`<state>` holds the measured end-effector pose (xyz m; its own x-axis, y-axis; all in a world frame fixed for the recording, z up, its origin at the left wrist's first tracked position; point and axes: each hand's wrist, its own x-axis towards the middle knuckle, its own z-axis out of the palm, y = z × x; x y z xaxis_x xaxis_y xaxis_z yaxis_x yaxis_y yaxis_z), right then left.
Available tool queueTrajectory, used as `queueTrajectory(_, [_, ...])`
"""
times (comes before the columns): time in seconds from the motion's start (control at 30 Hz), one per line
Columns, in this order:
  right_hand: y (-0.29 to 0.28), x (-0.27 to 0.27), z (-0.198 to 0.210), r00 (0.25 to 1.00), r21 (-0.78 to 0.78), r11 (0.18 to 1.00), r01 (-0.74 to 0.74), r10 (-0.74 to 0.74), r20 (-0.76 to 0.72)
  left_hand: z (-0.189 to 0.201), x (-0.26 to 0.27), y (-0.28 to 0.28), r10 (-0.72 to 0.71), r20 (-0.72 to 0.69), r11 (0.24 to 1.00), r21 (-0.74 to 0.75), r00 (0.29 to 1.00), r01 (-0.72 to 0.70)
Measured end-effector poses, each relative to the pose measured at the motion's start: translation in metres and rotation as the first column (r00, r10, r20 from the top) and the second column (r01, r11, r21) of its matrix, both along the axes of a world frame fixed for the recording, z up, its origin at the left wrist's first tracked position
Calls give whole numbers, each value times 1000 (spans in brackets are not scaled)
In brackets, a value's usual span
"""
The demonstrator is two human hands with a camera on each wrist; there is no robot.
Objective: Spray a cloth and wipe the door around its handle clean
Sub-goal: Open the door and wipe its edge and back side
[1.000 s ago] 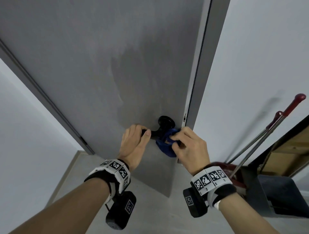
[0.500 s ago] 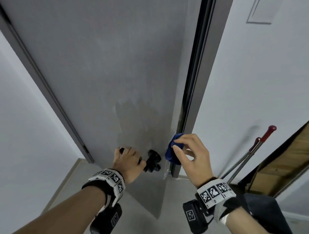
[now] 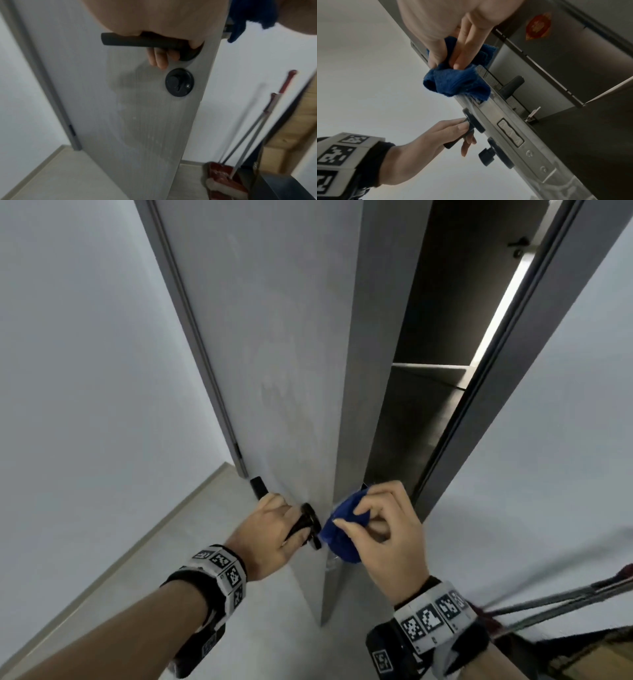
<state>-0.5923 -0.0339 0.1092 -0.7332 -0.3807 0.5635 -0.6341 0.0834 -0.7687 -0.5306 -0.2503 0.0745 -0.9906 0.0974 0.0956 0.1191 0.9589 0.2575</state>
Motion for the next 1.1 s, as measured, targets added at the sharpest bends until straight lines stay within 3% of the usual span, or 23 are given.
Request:
queueTrajectory(0.13, [2,-8,2,994,98,991,-90,95,-53,-1,7,4,75,6,996,43,997,-75])
queueTrajectory(0.4, [11,5,-9,978,87,986,-144,155,-139,-4,24,6,218,28,976,5,976,-218])
queueTrajectory(0.53, [2,3,36,954,69,992,-108,123,-274,-4,29,10,279,79,960,-49,957,-276])
queueTrajectory(0.63, [-11,-2,66,907,70,988,-139,156,-392,-3,36,12,314,79,949,-3,946,-315])
queueTrajectory(0.77, [-14,-5,23,885,155,955,-253,294,-362,0,45,19,363,-19,926,120,932,-358])
queueTrajectory(0.9, [-12,1,-20,885,193,924,-331,375,-275,-5,48,20,402,5,906,141,916,-398])
queueTrajectory(1.0, [-10,-1,-6,882,213,915,-343,392,-262,-6,48,21,454,46,872,185,890,-454])
queueTrajectory(1.1, [-7,-7,30,866,127,935,-332,356,-352,-7,49,22,478,60,847,231,876,-478])
